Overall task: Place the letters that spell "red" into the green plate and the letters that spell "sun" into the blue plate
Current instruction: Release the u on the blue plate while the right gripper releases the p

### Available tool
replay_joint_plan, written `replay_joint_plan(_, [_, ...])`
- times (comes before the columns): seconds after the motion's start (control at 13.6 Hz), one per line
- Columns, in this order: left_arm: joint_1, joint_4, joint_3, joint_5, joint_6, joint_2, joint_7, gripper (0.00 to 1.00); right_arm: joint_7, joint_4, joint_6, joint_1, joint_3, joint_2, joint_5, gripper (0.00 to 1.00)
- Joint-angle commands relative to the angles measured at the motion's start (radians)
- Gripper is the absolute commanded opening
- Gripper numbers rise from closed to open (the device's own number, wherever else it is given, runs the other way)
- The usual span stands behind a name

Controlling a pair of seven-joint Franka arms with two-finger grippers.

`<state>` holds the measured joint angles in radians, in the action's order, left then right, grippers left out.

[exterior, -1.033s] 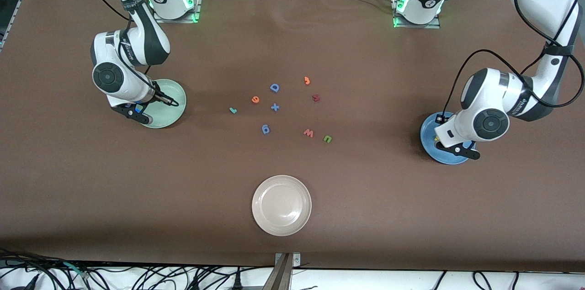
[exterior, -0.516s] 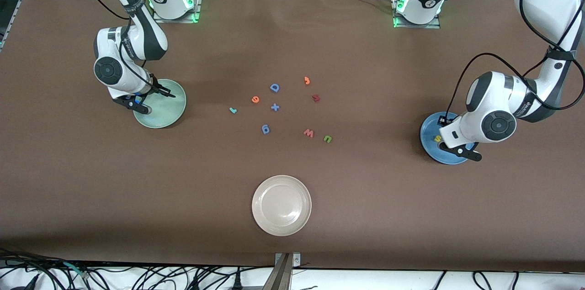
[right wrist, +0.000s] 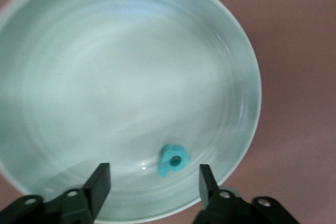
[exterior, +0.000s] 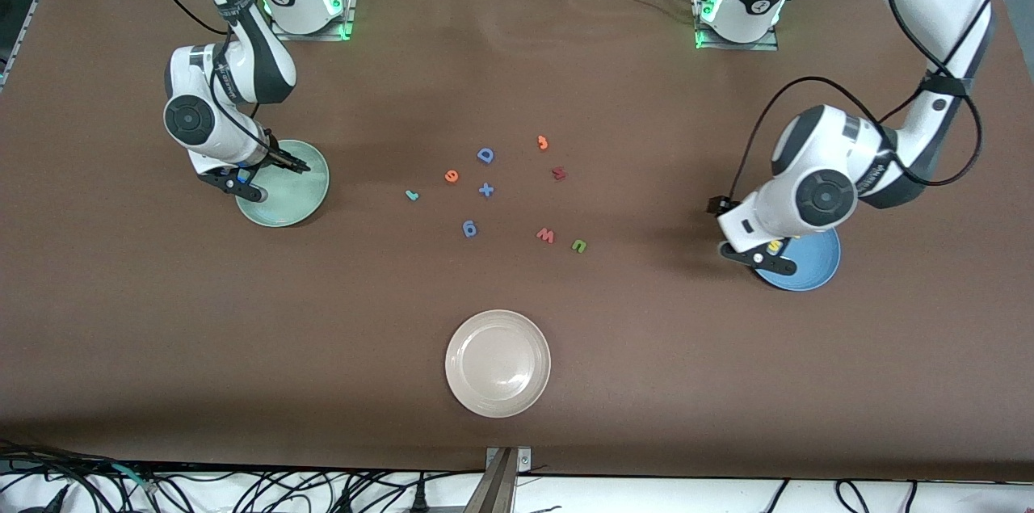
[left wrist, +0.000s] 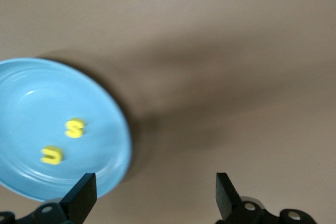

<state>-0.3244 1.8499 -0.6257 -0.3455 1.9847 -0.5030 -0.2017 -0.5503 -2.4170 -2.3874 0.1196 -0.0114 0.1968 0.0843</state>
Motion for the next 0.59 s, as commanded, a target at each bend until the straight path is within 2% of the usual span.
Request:
replay_joint_plan(0.0, [0.14,-0.099,0.007,0.016,-0.001,-0.043,-0.152,1.0,-0.07,0.057,0.059,0.003,0.085,-0.069,-0.038,0.99])
replay_joint_plan(0.22, [0.26,-0.243,0.009,0.014,-0.001,-0.146,-0.373,1.0,-0.284,0.201,0.16,0.002,0.229,-0.044,-0.041,0.99])
replay_joint_plan(0.37, [0.318,-0.253,0.014,-0.003,0.011,-0.187,-0.425,1.0,-0.391,0.269,0.16,0.002,0.293,0.01,-0.043,0.99])
replay_joint_plan(0.52, [0.369,-0.251,0.03,-0.041,0.102,-0.236,-0.499,1.0,-0.354,0.301,0.146,0.003,0.352,0.056,-0.035,0.99])
